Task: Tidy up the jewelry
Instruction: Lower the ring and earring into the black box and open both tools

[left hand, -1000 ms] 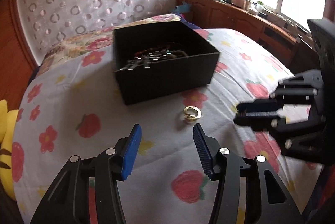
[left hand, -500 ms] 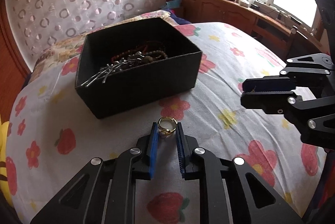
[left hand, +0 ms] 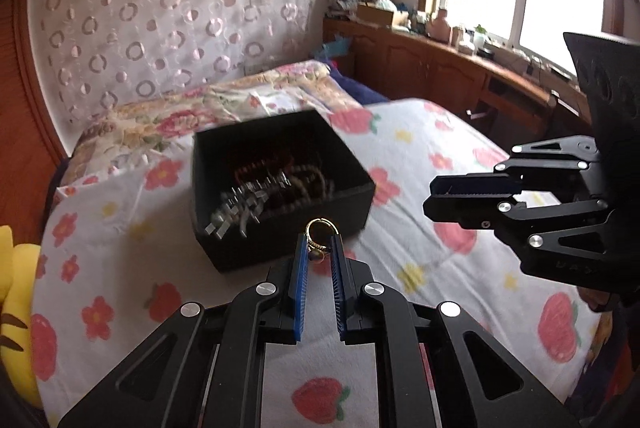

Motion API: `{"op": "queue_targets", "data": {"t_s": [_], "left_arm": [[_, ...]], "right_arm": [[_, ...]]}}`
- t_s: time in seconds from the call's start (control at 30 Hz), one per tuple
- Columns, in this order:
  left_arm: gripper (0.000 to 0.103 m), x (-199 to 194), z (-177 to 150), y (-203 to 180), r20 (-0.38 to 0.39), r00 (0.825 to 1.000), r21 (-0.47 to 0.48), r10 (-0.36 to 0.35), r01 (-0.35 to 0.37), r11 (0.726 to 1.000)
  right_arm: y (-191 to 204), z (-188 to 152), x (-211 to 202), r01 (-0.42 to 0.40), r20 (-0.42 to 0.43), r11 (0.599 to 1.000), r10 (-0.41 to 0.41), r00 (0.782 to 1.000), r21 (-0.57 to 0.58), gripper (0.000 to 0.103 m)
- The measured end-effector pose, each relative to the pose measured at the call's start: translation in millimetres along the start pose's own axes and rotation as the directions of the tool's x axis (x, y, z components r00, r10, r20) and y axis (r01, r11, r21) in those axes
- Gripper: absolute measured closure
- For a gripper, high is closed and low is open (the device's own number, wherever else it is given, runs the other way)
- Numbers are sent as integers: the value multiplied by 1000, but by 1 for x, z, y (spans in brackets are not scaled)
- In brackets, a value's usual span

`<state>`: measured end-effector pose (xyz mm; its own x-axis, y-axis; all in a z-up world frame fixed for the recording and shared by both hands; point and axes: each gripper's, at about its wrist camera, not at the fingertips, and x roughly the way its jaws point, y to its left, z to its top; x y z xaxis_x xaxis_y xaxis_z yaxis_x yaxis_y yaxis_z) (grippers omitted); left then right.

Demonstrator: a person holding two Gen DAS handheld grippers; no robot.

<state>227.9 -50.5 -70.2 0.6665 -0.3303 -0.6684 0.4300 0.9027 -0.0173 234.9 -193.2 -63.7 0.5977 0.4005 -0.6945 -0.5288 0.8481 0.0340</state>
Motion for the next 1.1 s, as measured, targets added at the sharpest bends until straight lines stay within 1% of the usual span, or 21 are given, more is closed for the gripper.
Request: {"op": "queue_targets", "data": {"t_s": [0.07, 0.17, 0.33, 0.53, 0.67, 0.73, 0.87, 0.93, 0.97, 1.0, 1.03, 1.1], "left_arm": [[93, -1, 7, 4, 13, 1000, -3, 26, -26, 1000], [93, -1, 15, 12, 25, 999, -23, 46, -45, 999], [93, 9, 27, 26, 19, 997, -52, 78, -77, 996], [93, 19, 26, 42, 8, 995, -105, 97, -95, 990], [91, 16, 22, 45, 8, 994, -107, 109, -108, 988], [80, 10, 21, 47, 16, 993, -109, 114, -111, 988], [69, -3, 17, 49, 33, 991, -111, 128, -123, 986], [60, -13, 14, 50, 45, 989, -110, 140, -134, 985], [59, -16, 13, 51, 49, 988, -110, 145, -139, 984], [53, -19, 12, 52, 50, 988, -110, 148, -142, 984], [40, -24, 11, 53, 55, 987, -113, 154, -147, 983], [25, -32, 9, 56, 75, 982, -122, 172, -162, 979]], "right_arm": [[-1, 8, -1, 6, 18, 1000, -6, 1000, 9, 87], [-3, 19, 1, 3, 33, 1000, -4, 999, 26, 87], [-5, 34, 9, 6, 46, 999, -8, 999, 48, 87], [-7, 47, 24, -1, 44, 998, -2, 999, 64, 86], [-8, 55, 37, -2, 34, 998, 0, 999, 63, 86], [-7, 58, 42, 1, 29, 998, -2, 1000, 62, 86], [-7, 63, 53, 7, 21, 998, -8, 1000, 67, 86], [-7, 65, 59, 14, 15, 998, -16, 1000, 68, 86], [-6, 65, 63, 19, 10, 998, -20, 1000, 66, 86], [-6, 65, 66, 24, 6, 998, -25, 1000, 64, 86], [-6, 66, 70, 28, 2, 997, -29, 1000, 65, 86], [-7, 66, 75, 32, -6, 997, -32, 999, 71, 86]]}}
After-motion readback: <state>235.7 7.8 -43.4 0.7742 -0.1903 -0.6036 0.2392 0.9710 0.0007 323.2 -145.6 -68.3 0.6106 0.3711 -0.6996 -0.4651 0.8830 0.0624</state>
